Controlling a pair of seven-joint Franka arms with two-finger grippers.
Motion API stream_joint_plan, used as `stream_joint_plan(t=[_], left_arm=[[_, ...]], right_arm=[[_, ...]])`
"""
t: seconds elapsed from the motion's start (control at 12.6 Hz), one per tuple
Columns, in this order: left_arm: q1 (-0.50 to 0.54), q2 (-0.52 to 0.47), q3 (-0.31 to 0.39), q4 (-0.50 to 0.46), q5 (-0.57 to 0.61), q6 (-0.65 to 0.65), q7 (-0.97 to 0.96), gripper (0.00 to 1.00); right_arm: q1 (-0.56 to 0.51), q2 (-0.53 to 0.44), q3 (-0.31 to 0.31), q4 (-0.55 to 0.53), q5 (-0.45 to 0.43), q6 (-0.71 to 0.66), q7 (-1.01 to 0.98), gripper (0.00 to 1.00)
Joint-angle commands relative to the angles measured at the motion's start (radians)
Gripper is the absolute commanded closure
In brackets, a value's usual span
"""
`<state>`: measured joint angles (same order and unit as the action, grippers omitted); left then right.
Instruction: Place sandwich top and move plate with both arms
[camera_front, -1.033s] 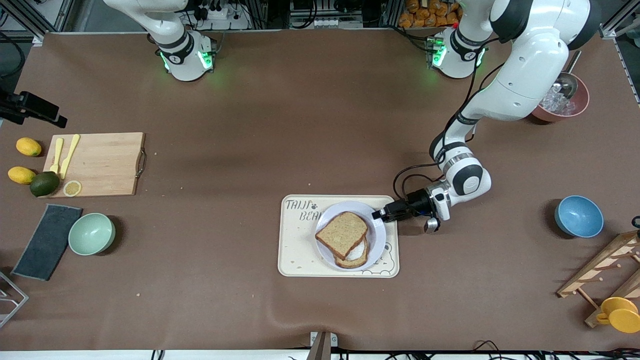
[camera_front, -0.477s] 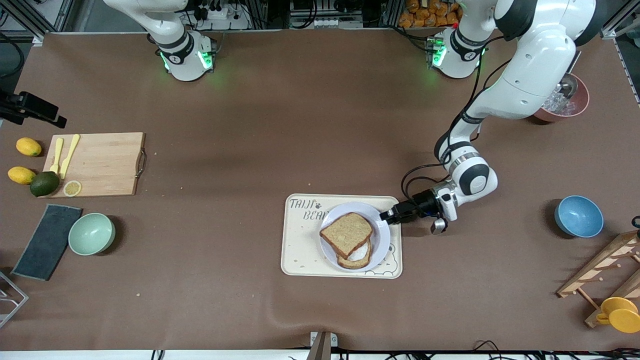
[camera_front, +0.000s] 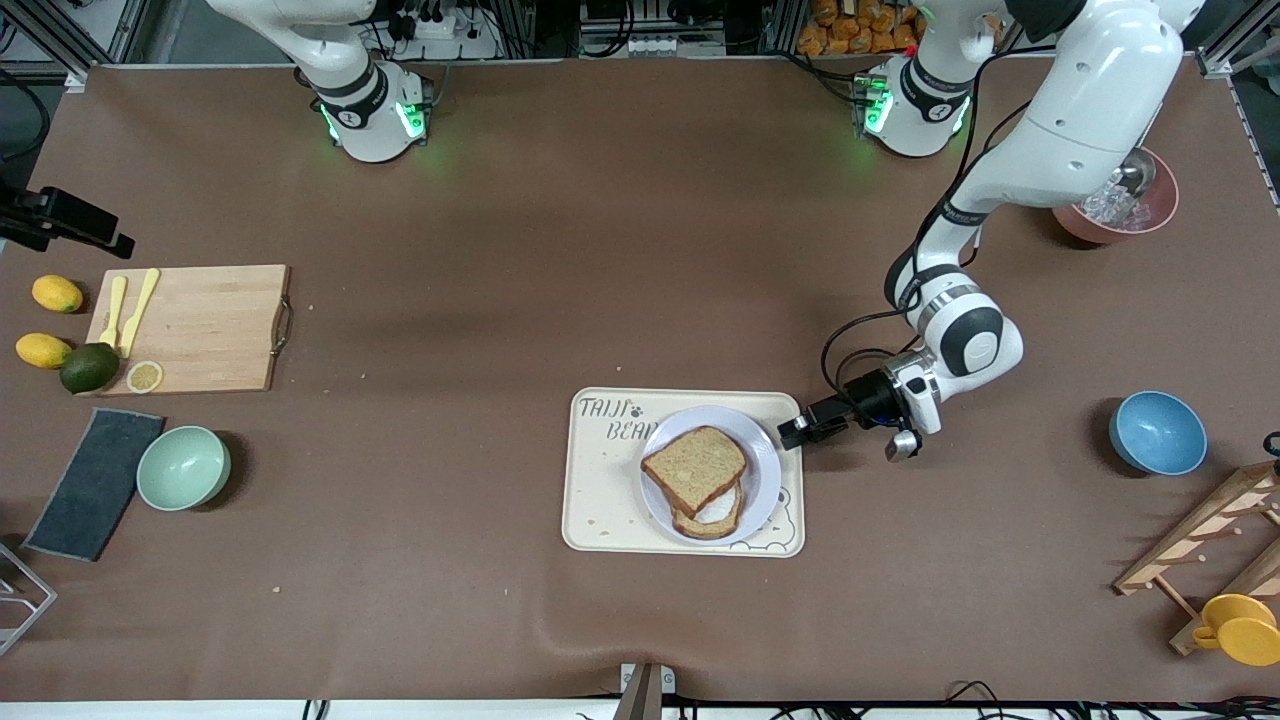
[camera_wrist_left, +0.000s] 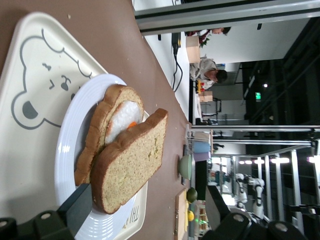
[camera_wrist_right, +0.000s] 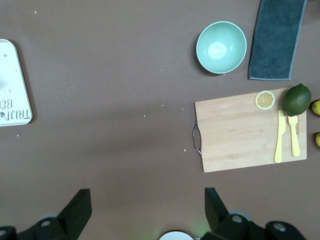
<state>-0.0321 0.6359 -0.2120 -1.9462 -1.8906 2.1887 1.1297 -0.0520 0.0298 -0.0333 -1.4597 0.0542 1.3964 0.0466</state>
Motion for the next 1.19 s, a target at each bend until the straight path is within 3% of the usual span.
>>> stream_joint_plan(t=[0.0, 0.24, 0.56, 0.87, 1.11], left_arm=[[-0.002, -0.106, 0.006, -0.046, 0.143, 0.081, -0.123, 0.00], [0.037, -0.178, 0.008, -0.040, 0.454, 0.154, -0.293, 0.00], [0.152, -0.271, 0.008, -0.027, 0.909, 0.155, -0.480, 0.00], [0.158, -0.366, 0.006, 0.013, 1.399, 0.149, -0.776, 0.00], [0.150, -0.421, 0.005, 0.071, 1.631, 0.064, -0.945, 0.00]], right_arm=[[-0.014, -0.001, 0.010, 0.002, -0.014, 0.000, 0.004, 0.00], [-0.014, -0.001, 0.010, 0.002, -0.014, 0.000, 0.004, 0.00], [-0.014, -0.001, 0.010, 0.002, -0.014, 0.000, 0.004, 0.00], [-0.016, -0.001, 0.010, 0.002, -0.013, -0.002, 0.002, 0.00], [-0.022, -0.001, 0.010, 0.002, -0.010, -0.004, 0.001, 0.00]])
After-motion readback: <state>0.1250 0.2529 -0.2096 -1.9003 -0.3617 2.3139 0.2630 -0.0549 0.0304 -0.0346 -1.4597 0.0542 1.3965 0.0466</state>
